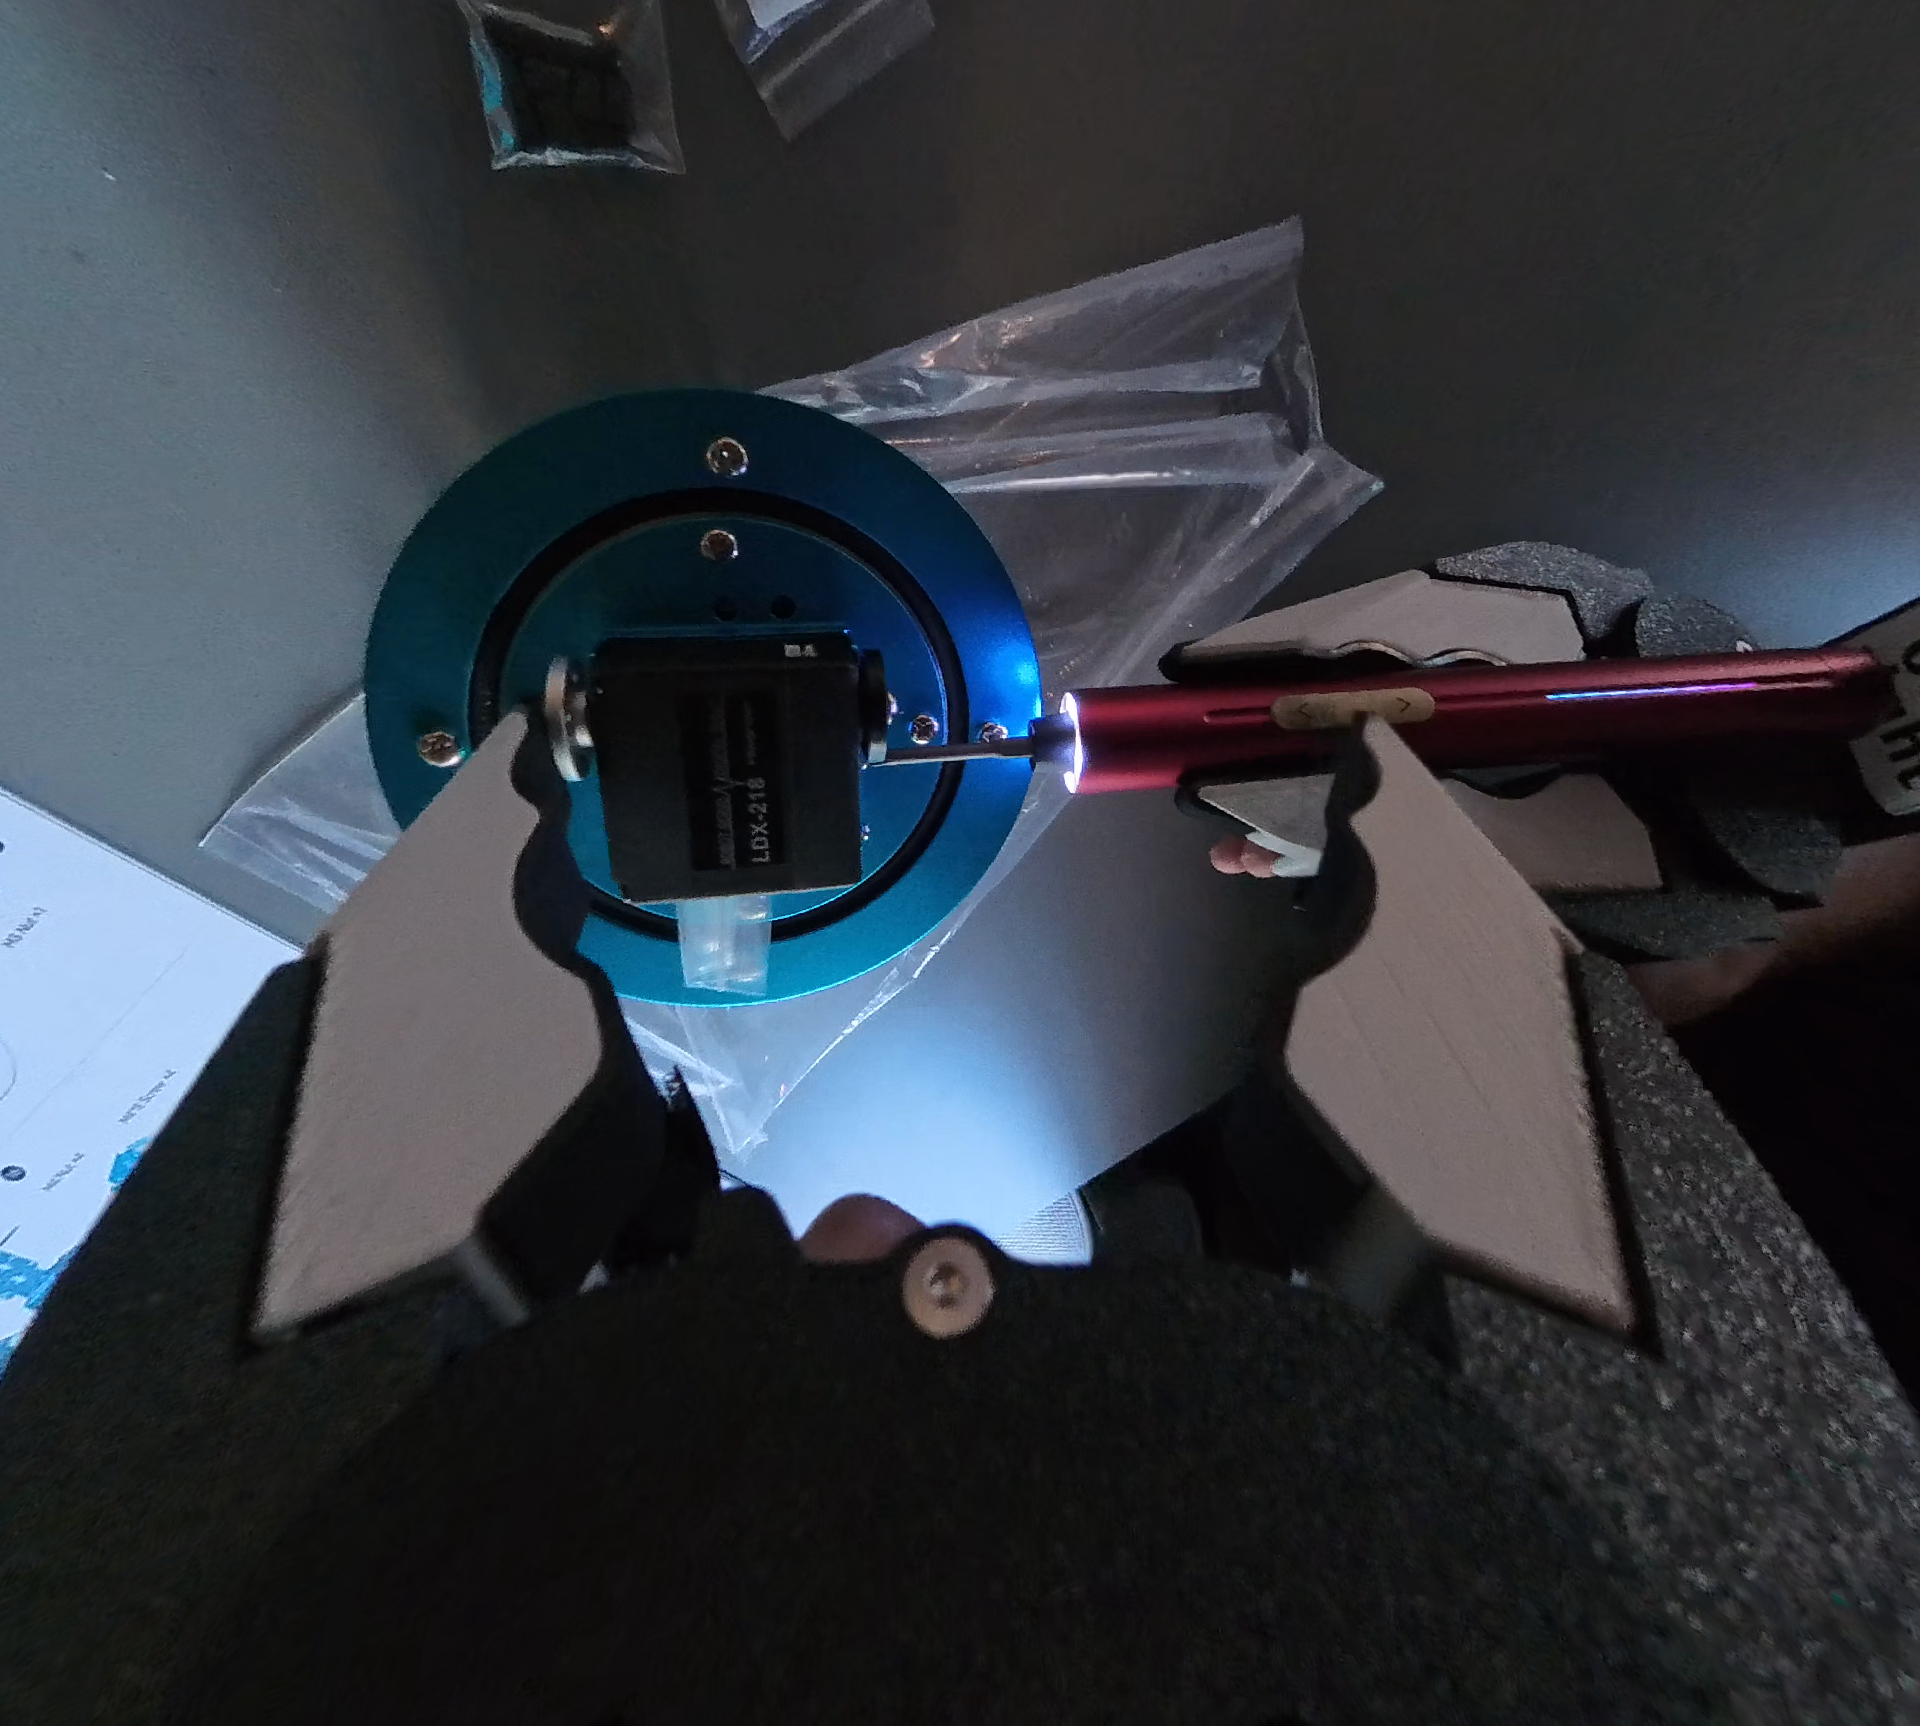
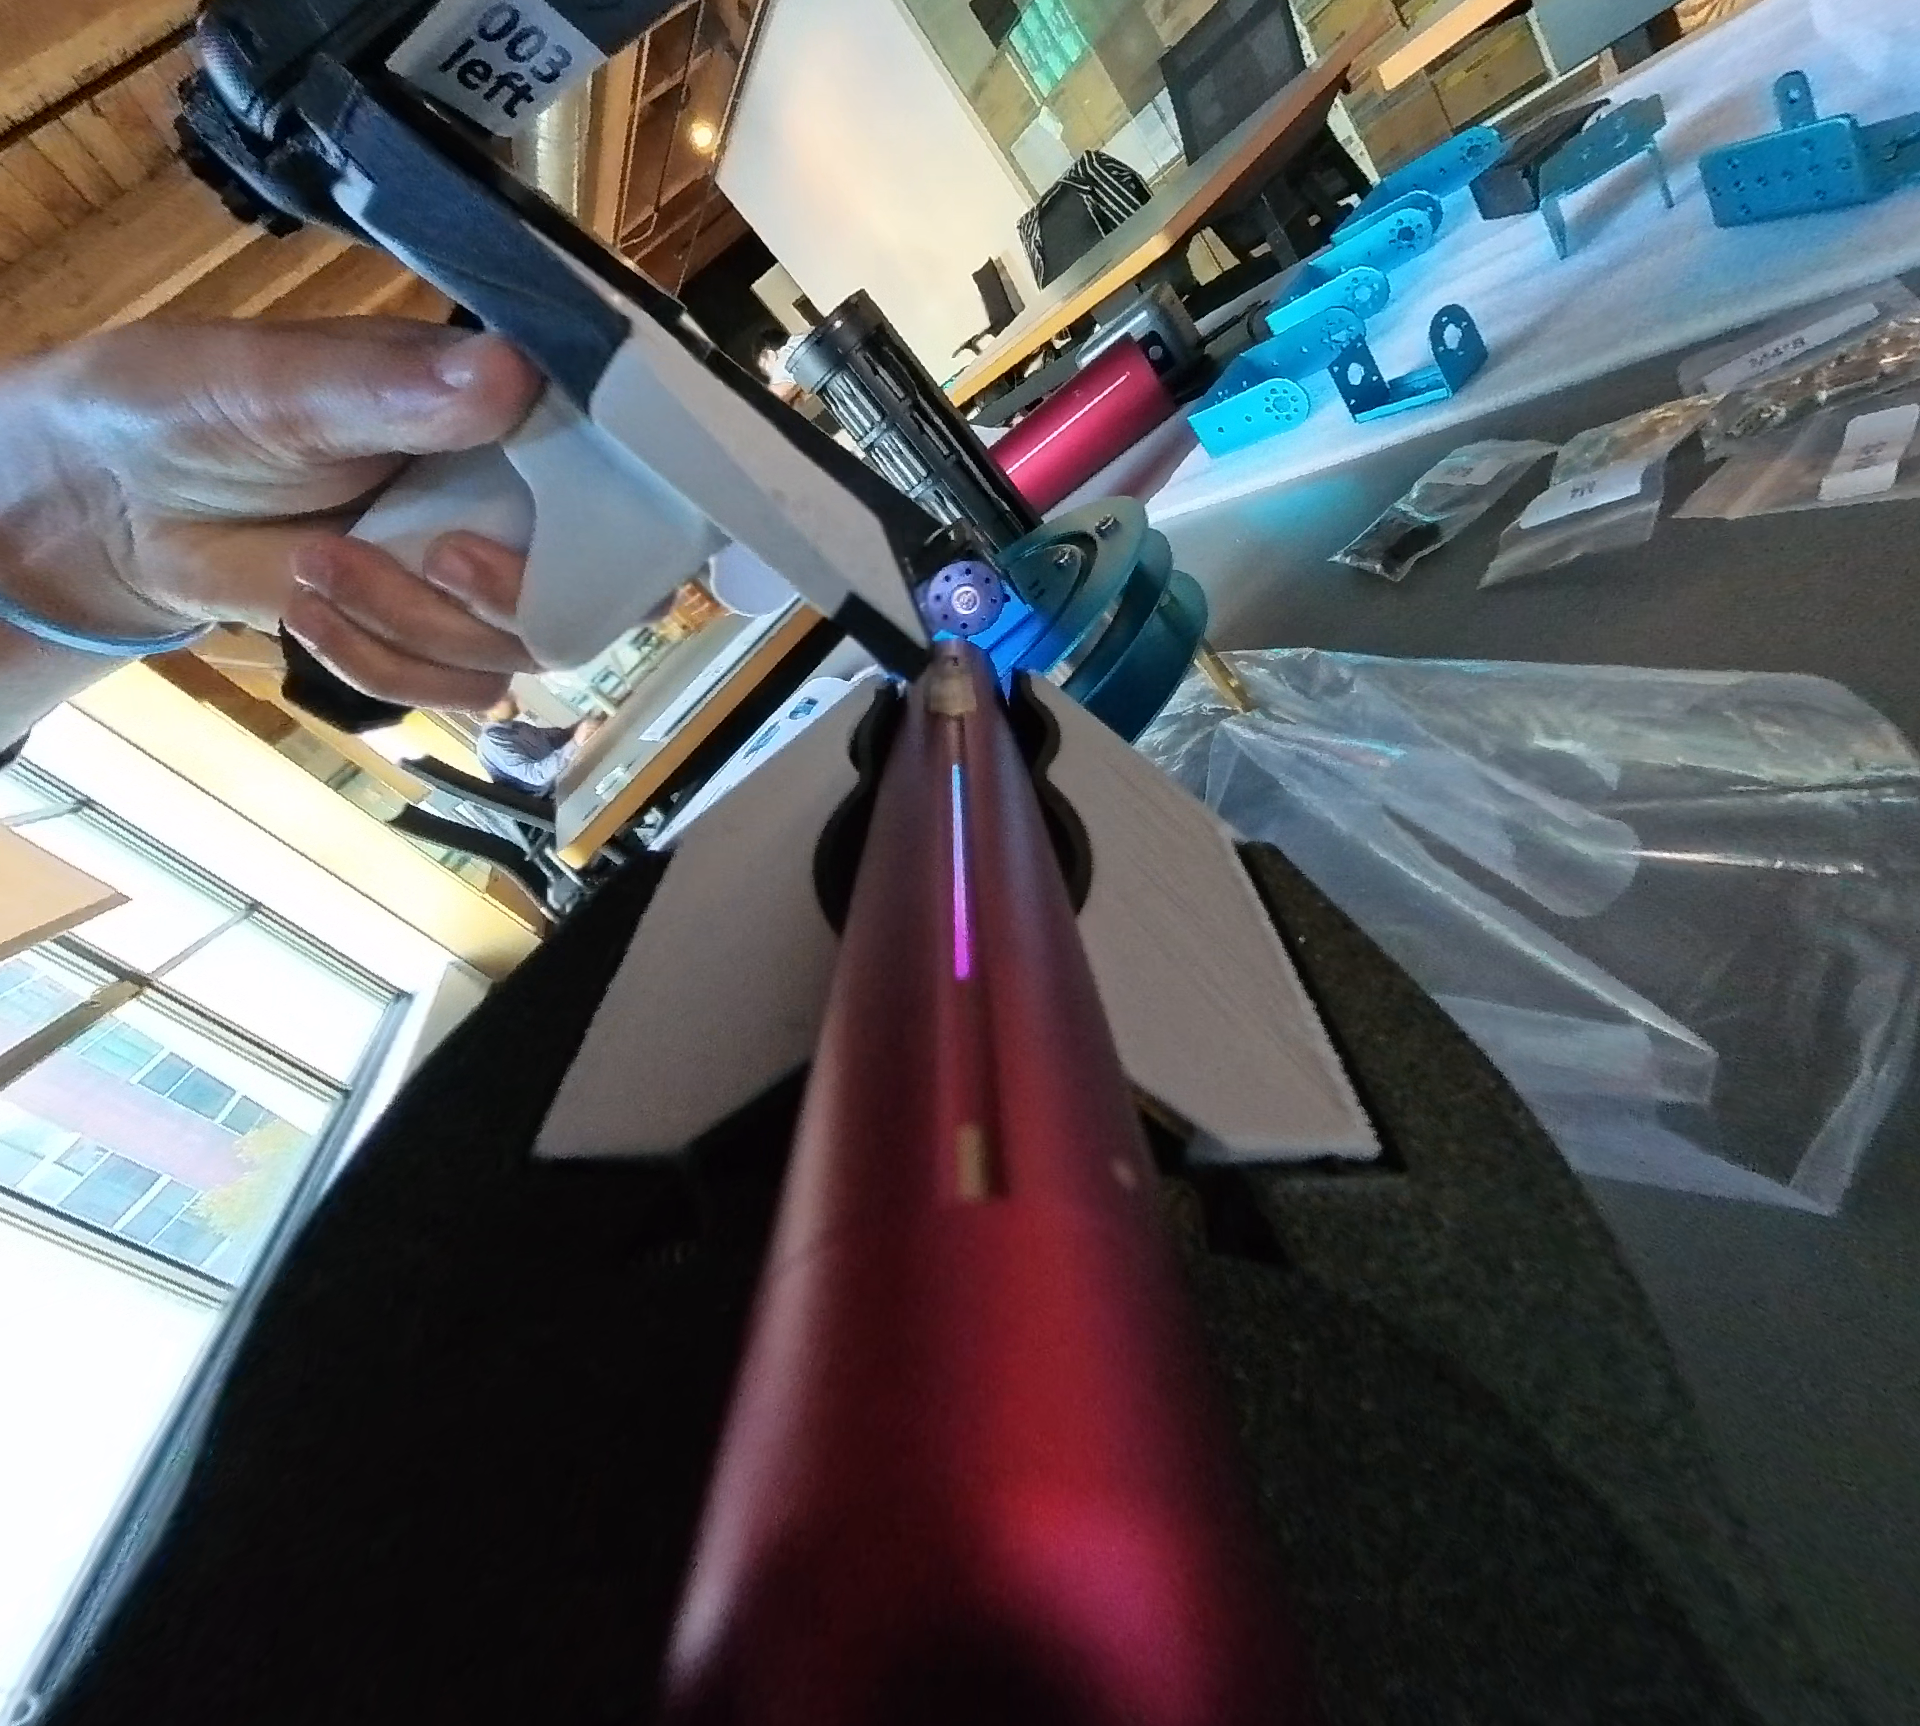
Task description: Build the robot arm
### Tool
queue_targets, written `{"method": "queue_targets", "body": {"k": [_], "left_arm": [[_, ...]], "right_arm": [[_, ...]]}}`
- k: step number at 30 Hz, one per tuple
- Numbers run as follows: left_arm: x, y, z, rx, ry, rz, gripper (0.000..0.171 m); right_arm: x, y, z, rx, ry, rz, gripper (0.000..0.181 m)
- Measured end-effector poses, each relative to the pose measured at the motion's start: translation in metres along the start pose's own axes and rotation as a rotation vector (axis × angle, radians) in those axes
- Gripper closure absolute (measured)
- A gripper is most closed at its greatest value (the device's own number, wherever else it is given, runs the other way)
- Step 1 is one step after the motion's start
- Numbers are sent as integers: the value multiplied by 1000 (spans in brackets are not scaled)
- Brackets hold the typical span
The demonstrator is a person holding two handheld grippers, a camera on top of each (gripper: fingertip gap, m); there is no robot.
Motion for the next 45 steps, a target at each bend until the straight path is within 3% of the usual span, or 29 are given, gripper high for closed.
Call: {"method": "queue_targets", "body": {"k": [6, 10, 18, 22, 30, 45], "left_arm": [[2, 0, 1, -11, 15, 16, 34], [8, 1, 2, -30, 41, 37, 47], [8, 1, 2, -48, 21, 34, 46], [0, 1, 1, -45, 3, -12, 30], [4, 2, 2, -50, 20, 8, 39], [4, -1, 1, -74, -5, 33, 35]], "right_arm": [[1, 0, 0, -1, 14, -6, 160], [1, 0, 0, 0, 16, -7, 160], [1, 0, 0, -1, 22, -10, 160], [1, 0, 0, 0, 20, -9, 160], [1, 0, 0, -1, 19, -9, 160], [1, -1, -1, 1, 14, -9, 160]]}}
Point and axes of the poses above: each gripper's, where its closed fingertips meet, y back along the fingers, z out of its top, x = y × z across the jaws, the point moved 1 cm from there along y, back along the fingers, and after that the axes turned 13 degrees about x, right-handed, at the moved point
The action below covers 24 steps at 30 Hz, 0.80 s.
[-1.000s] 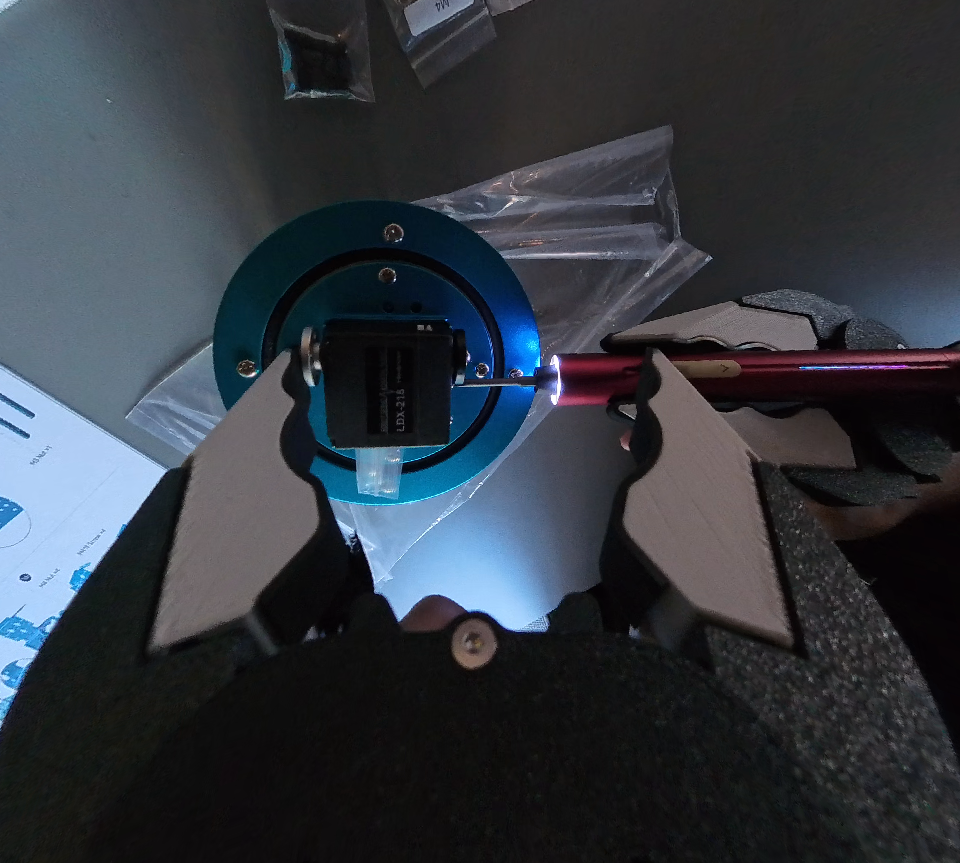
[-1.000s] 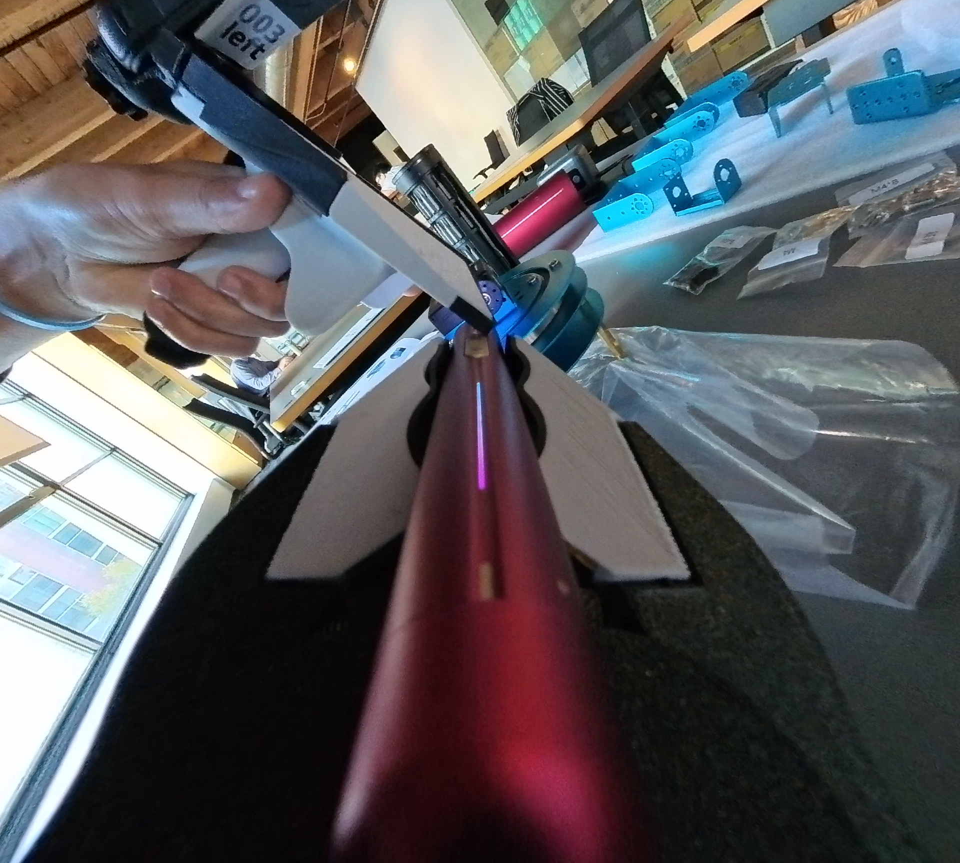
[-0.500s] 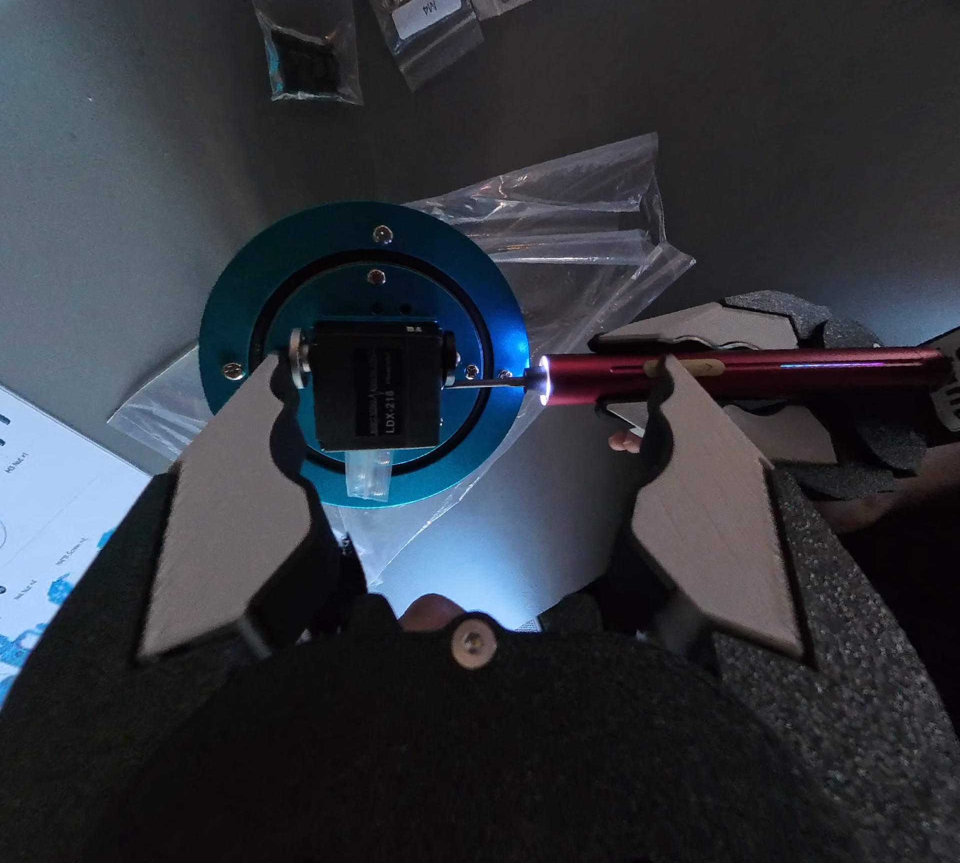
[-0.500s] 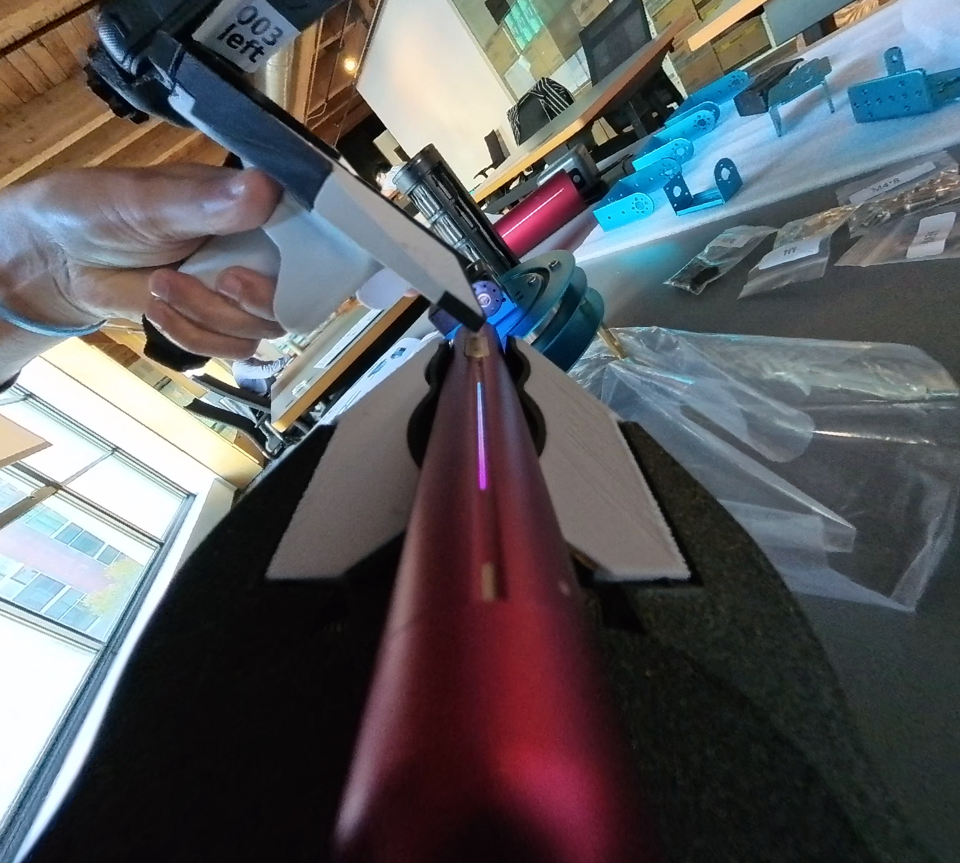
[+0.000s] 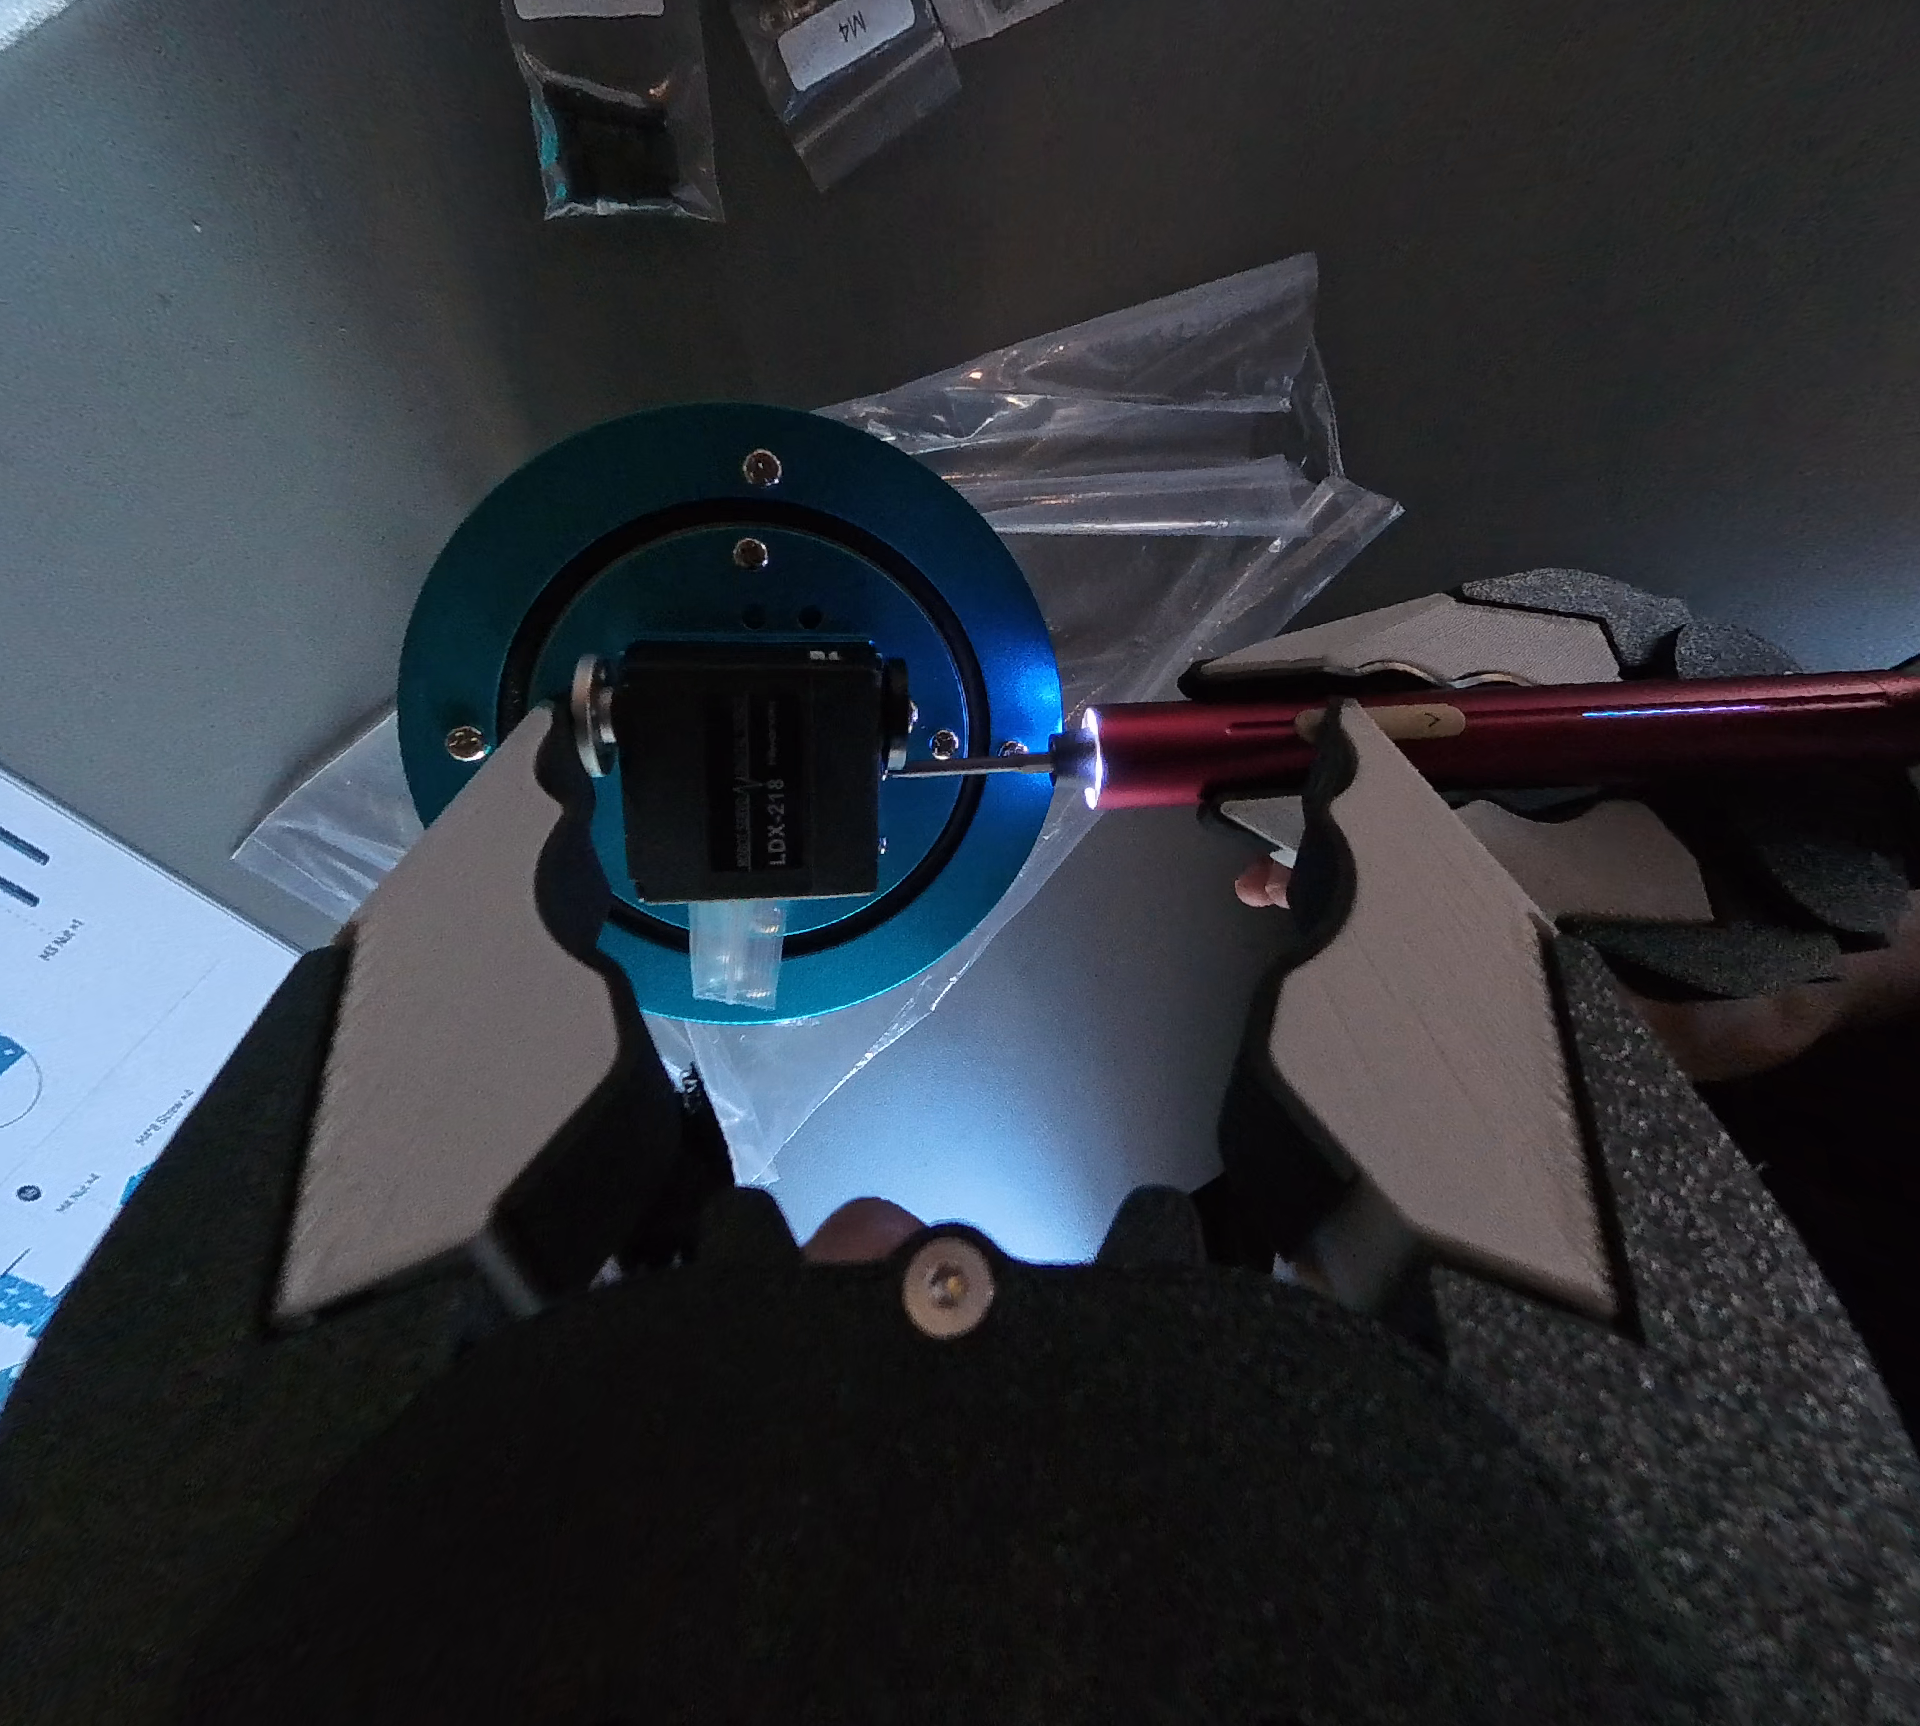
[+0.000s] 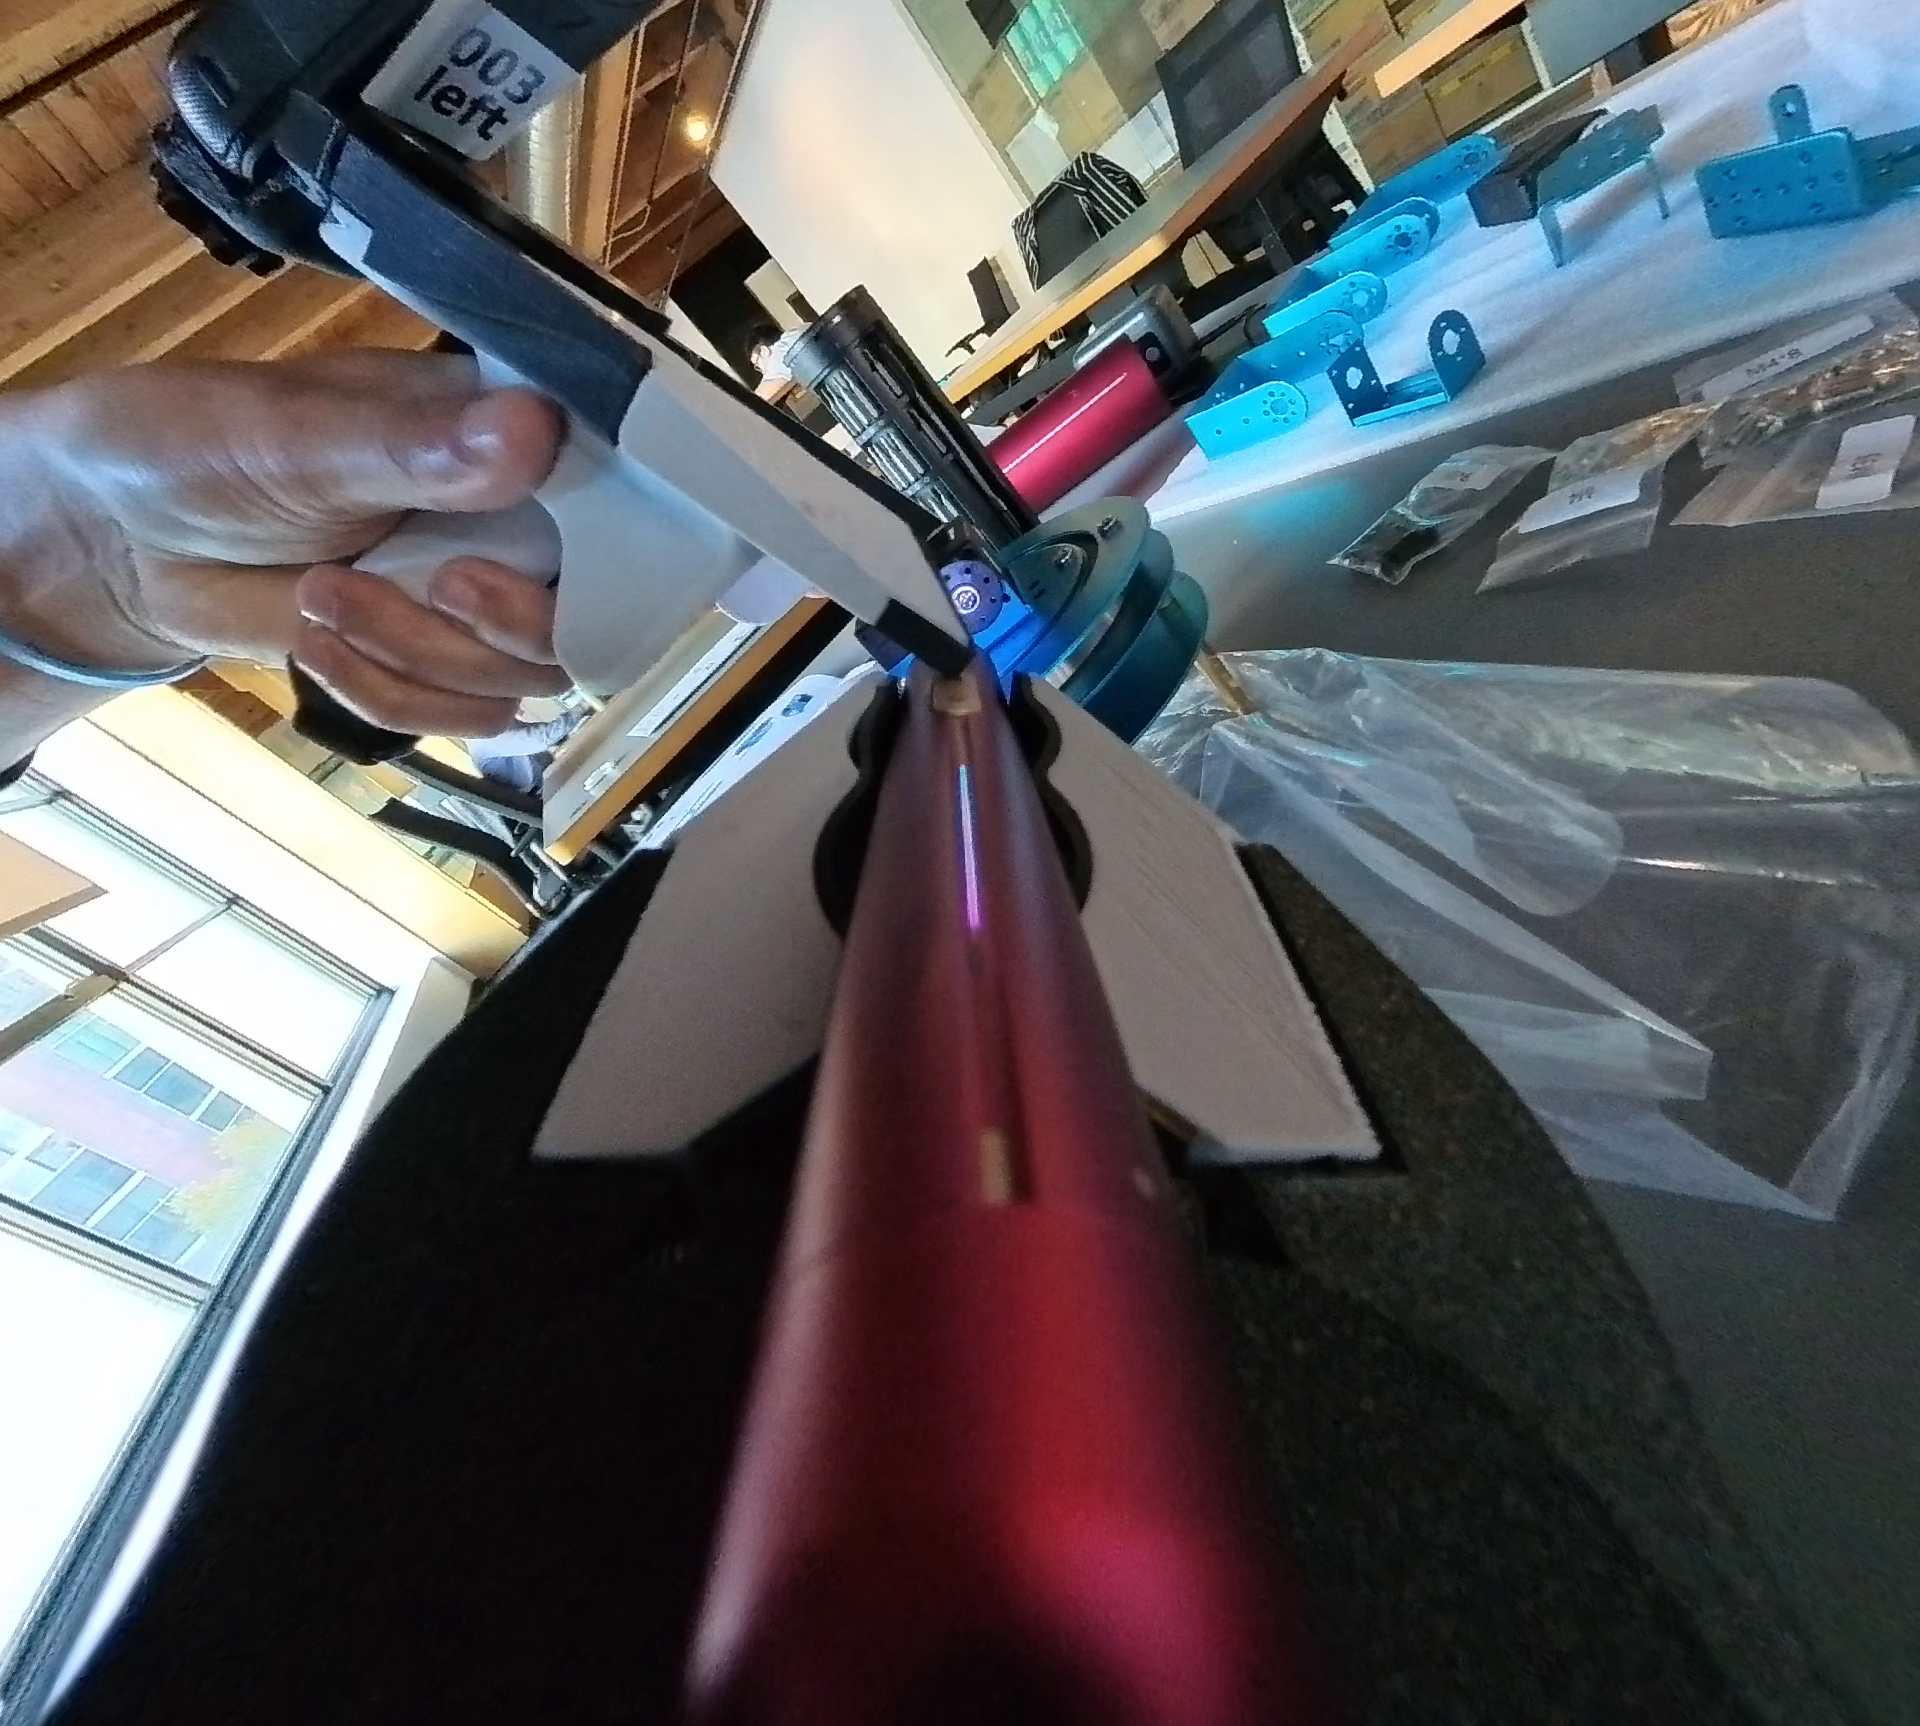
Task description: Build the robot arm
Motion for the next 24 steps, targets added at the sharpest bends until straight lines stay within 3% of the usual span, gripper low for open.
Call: {"method": "queue_targets", "body": {"k": [11, 15, 24], "left_arm": [[-1, 0, 2, 1, 4, -1, 36], [4, -4, 6, -28, -9, 73, 37], [3, -1, 7, 26, -33, 40, 43]], "right_arm": [[0, 1, 0, 0, -4, 6, 160], [0, -2, 0, -1, -30, 11, 160], [1, -1, 0, 5, -27, 25, 160]]}}
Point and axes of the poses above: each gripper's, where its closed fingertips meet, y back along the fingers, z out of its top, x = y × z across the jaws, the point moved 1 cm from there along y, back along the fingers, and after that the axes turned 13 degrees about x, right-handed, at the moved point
